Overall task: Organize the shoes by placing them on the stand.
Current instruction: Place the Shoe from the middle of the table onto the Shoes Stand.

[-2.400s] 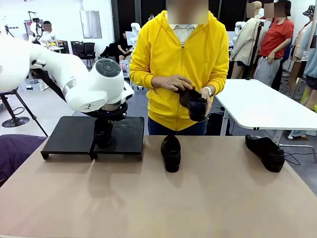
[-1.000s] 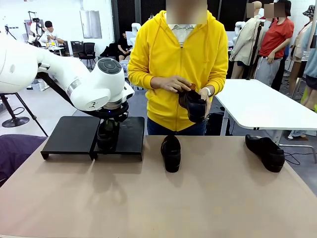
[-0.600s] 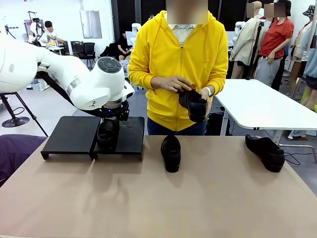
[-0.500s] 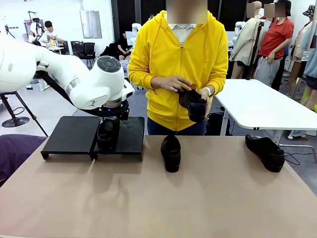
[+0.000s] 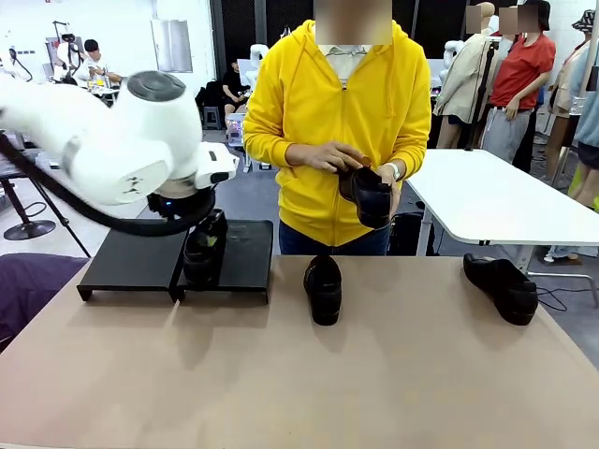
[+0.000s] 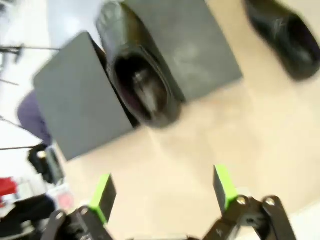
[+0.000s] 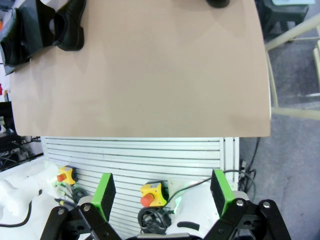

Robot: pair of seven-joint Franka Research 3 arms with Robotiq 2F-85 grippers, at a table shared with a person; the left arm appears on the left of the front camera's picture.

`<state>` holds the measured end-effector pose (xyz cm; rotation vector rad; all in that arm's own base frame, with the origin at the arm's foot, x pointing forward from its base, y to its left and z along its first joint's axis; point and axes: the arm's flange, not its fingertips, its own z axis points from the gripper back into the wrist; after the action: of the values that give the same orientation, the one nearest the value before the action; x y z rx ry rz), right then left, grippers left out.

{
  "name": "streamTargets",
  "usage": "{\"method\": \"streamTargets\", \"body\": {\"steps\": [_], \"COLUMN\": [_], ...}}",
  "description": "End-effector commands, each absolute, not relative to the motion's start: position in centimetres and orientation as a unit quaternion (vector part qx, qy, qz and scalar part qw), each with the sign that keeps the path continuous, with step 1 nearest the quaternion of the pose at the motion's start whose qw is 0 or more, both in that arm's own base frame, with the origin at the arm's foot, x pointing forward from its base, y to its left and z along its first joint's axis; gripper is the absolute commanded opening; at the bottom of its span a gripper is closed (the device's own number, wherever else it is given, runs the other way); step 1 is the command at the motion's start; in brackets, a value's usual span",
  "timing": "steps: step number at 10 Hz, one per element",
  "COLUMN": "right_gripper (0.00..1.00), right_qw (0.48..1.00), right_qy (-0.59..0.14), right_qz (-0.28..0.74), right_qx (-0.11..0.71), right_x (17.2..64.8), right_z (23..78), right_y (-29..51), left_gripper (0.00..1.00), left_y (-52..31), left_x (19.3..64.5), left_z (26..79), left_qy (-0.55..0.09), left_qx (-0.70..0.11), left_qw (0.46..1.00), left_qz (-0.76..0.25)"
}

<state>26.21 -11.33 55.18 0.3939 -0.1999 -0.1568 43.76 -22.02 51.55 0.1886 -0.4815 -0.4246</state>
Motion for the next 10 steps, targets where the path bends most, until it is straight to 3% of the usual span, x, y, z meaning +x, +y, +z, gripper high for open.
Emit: {"method": "streamTargets", "body": {"steps": [1,4,5,6,7,8,10], "right_gripper": [1.00,1.00,1.00,1.00,1.00,1.00,1.00], "right_qw": [0.971,0.971,0.971,0.971,0.971,0.971,0.971], "right_qy": [-0.099,-0.099,-0.099,-0.099,-0.099,-0.099,-0.099], "right_qz": [-0.077,-0.077,-0.077,-0.077,-0.077,-0.077,-0.077], "right_qx": [0.203,0.203,0.203,0.203,0.203,0.203,0.203], "right_x": [26.1,26.1,26.1,26.1,26.1,26.1,26.1], "right_z": [55.3,55.3,55.3,55.3,55.3,55.3,55.3], "right_y": [-11.4,-11.4,-11.4,-11.4,-11.4,-11.4,-11.4], "left_gripper": [1.00,1.00,1.00,1.00,1.00,1.00,1.00], "left_y": [-17.4,-7.2,-2.5,2.4,4.8,-3.0,-3.0], "left_x": [37.1,26.7,24.3,22.4,22.3,27.3,27.3], "left_z": [53.7,51.4,50.8,50.1,49.5,56.2,56.2], "left_qy": [-0.181,-0.187,-0.242,-0.336,-0.362,-0.232,-0.232], "left_qx": [0.044,-0.088,-0.170,-0.267,-0.293,-0.171,-0.171], "left_qw": [0.955,0.969,0.951,0.901,0.884,0.953,0.953], "left_qz": [-0.229,-0.138,-0.093,-0.061,-0.030,-0.097,-0.097]}}
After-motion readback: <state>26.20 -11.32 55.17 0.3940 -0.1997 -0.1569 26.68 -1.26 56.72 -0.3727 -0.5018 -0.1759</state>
